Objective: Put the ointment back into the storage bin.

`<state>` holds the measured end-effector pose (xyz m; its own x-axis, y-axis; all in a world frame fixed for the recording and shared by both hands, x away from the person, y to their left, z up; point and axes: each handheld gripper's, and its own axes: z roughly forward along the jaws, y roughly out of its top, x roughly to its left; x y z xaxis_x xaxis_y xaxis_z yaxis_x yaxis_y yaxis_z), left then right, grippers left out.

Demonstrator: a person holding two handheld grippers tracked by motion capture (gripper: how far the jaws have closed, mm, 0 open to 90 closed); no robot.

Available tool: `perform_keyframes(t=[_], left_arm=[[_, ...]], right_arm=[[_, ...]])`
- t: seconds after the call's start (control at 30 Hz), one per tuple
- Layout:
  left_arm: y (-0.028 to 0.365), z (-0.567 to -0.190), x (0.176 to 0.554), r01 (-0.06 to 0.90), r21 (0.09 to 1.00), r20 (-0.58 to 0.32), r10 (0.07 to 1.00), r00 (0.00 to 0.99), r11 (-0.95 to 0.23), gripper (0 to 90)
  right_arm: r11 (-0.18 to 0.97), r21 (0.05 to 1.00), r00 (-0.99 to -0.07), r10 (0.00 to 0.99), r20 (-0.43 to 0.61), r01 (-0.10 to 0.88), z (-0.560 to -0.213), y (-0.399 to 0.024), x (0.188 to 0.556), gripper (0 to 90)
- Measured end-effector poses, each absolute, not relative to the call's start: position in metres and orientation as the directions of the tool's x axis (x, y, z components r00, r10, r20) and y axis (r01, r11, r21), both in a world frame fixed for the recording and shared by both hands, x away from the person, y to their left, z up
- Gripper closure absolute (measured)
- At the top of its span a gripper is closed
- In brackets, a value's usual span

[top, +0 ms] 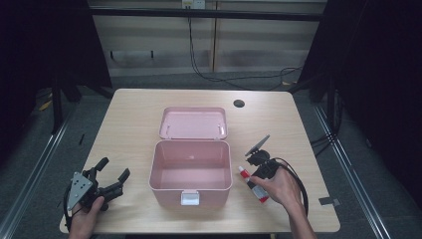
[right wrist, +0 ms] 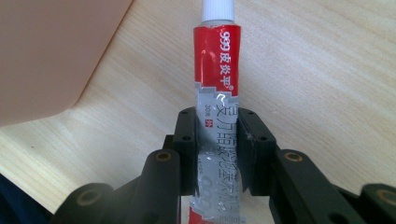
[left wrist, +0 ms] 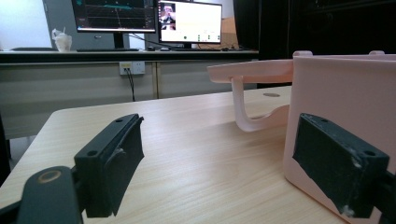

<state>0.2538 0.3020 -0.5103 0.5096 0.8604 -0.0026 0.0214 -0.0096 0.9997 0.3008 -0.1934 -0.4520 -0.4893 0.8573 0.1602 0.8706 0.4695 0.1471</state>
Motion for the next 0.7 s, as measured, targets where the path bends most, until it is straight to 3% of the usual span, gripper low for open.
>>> perform_keyframes(t=[0.7], left_arm=[[0.302,-0.510,0.254,0.022,1.000,-0.004,0.861,0.509,-0.009,15.7]], right_arm=[[0.412,0.248,-0.463,0.862,0.207,0.877,-0.432,-0.213,0.295,71.5]])
